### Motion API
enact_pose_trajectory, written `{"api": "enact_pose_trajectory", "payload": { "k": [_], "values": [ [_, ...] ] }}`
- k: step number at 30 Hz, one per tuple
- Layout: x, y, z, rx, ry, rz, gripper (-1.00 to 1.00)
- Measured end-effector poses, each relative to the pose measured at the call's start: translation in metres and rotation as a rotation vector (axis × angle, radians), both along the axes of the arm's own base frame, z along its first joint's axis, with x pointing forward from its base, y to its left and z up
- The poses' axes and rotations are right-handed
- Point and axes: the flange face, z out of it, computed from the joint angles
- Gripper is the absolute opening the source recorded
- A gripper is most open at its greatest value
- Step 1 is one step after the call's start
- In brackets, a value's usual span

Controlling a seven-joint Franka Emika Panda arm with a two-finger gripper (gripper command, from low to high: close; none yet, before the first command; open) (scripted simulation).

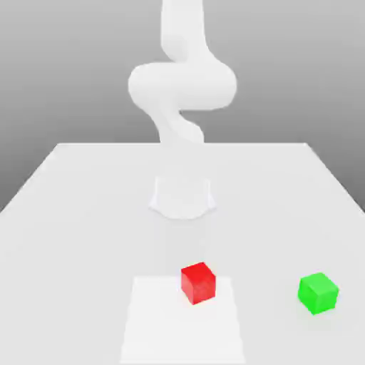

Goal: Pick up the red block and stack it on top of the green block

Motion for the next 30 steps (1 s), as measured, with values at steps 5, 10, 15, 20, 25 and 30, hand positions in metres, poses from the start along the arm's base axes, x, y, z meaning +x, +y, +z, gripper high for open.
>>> {"api": "enact_pose_trajectory", "payload": {
  "k": [5,10,15,20,25,30],
  "values": [
    [0.043,0.008,-0.124,-0.048,0.185,0.095,0.0],
    [0.048,0.018,-0.249,-0.093,0.369,0.199,0.0],
    [0.013,0.026,-0.376,-0.138,0.571,0.321,0.0],
    [-0.024,0.03,-0.472,-0.165,0.701,0.406,0.0],
    [-0.028,0.028,-0.515,-0.165,0.707,0.406,-1.0],
    [-0.028,0.028,-0.515,-0.165,0.708,0.406,-1.0]
  ]
}}
